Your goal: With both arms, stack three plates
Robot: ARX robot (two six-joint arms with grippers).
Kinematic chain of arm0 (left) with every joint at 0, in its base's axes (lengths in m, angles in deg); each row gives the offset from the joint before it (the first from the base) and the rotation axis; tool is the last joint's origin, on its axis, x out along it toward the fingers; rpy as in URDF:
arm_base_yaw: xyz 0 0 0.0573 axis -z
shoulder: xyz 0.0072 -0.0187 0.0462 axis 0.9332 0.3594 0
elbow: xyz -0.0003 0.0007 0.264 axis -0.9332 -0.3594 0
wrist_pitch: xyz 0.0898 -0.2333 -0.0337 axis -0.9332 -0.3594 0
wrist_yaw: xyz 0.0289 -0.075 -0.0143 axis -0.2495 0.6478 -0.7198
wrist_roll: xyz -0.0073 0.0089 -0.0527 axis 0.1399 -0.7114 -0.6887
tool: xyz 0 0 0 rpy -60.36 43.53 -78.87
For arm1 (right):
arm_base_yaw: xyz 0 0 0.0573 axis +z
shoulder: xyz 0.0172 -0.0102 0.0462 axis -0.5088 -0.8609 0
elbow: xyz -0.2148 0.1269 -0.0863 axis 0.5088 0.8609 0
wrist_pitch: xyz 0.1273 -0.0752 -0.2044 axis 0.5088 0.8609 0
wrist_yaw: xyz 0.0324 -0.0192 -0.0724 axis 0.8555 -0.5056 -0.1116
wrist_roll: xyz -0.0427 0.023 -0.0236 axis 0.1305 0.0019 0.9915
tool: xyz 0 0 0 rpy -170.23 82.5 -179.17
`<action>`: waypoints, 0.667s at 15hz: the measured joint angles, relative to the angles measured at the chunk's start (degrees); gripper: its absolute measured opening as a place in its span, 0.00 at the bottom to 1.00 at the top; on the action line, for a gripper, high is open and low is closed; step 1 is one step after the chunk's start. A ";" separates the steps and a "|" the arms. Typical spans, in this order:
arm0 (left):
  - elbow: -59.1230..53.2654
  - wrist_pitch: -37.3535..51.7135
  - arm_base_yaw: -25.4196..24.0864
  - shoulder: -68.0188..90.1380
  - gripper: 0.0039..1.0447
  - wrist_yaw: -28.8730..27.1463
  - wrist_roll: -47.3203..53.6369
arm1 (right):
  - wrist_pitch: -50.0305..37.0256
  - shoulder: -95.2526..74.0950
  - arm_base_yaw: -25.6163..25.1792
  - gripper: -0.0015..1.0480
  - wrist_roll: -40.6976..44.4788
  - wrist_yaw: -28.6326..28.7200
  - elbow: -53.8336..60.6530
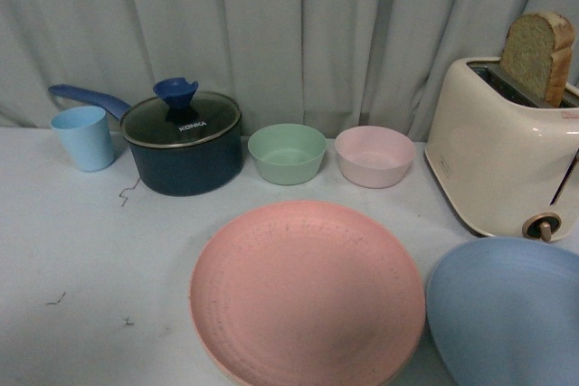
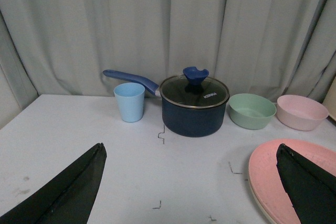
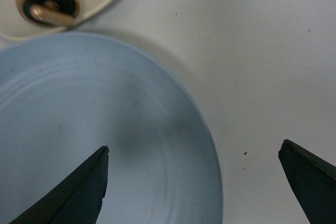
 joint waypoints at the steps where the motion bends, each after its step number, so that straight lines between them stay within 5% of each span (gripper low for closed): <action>1: 0.00 0.00 0.00 0.00 0.94 0.00 0.02 | 0.00 -2.67 0.90 0.94 0.02 -0.66 -0.57; 9: 0.00 0.00 0.00 0.00 0.94 0.00 0.02 | -3.41 -12.92 3.76 0.94 -0.83 -1.70 -0.83; 10: 0.00 0.02 0.00 0.00 0.94 0.00 0.00 | -3.54 -13.16 3.28 0.75 -0.79 -1.79 -0.81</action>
